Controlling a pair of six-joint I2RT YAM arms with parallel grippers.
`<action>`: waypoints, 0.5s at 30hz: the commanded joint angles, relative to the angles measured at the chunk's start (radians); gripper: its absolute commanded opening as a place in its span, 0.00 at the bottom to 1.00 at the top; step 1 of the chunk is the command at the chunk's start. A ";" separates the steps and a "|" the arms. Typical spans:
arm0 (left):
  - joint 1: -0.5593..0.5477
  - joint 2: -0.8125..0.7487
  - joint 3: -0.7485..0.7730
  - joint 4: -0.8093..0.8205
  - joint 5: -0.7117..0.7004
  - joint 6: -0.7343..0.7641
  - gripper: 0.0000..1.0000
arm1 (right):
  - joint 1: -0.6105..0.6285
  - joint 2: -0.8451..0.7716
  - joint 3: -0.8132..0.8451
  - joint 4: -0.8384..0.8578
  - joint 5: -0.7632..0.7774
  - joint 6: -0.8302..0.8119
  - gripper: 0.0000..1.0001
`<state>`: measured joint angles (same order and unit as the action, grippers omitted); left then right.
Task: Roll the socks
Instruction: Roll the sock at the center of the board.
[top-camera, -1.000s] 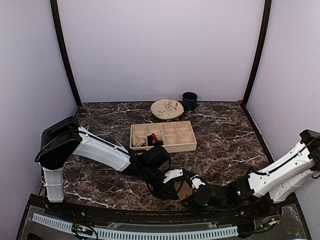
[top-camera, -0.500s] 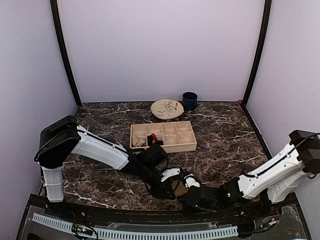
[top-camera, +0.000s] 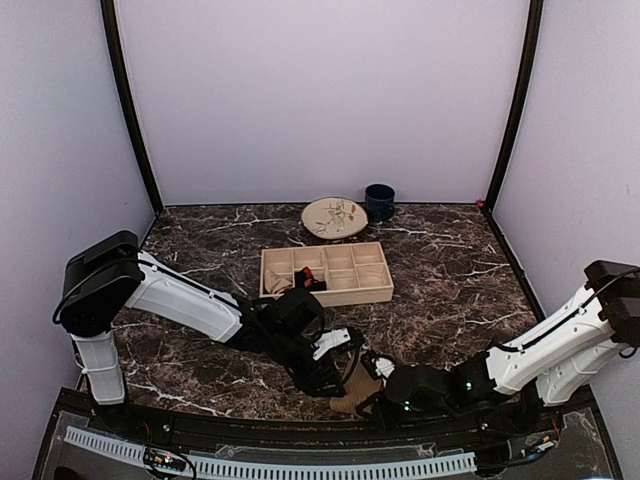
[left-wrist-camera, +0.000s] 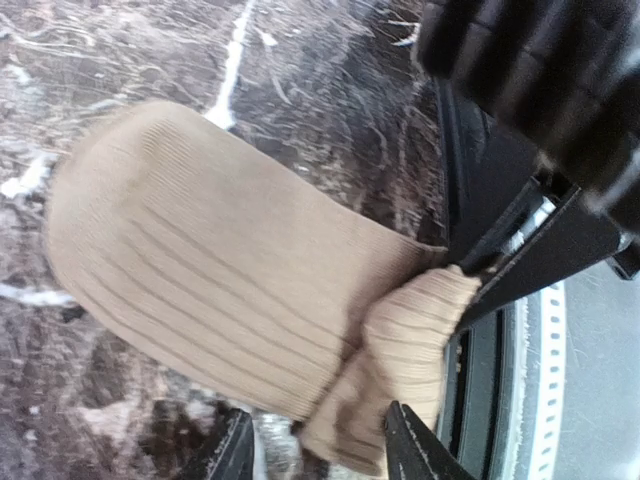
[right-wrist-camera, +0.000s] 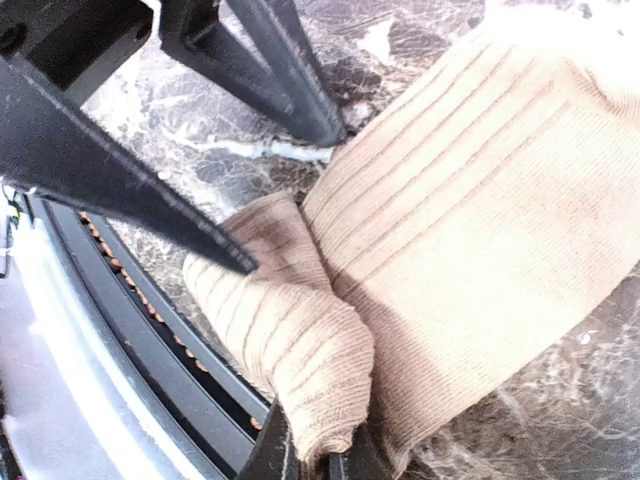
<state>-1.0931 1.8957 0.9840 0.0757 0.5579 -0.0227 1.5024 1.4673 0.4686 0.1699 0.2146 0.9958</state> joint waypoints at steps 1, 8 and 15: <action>0.006 -0.032 -0.021 0.033 -0.058 -0.003 0.49 | -0.019 0.013 -0.070 -0.053 -0.160 0.087 0.00; 0.006 -0.070 -0.049 0.055 -0.095 -0.004 0.49 | -0.072 -0.052 -0.149 0.025 -0.222 0.185 0.00; 0.007 -0.128 -0.066 0.058 -0.124 0.005 0.49 | -0.194 -0.113 -0.161 0.023 -0.367 0.232 0.00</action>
<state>-1.0912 1.8355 0.9298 0.1257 0.4568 -0.0231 1.3712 1.3716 0.3408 0.2821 -0.0357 1.1763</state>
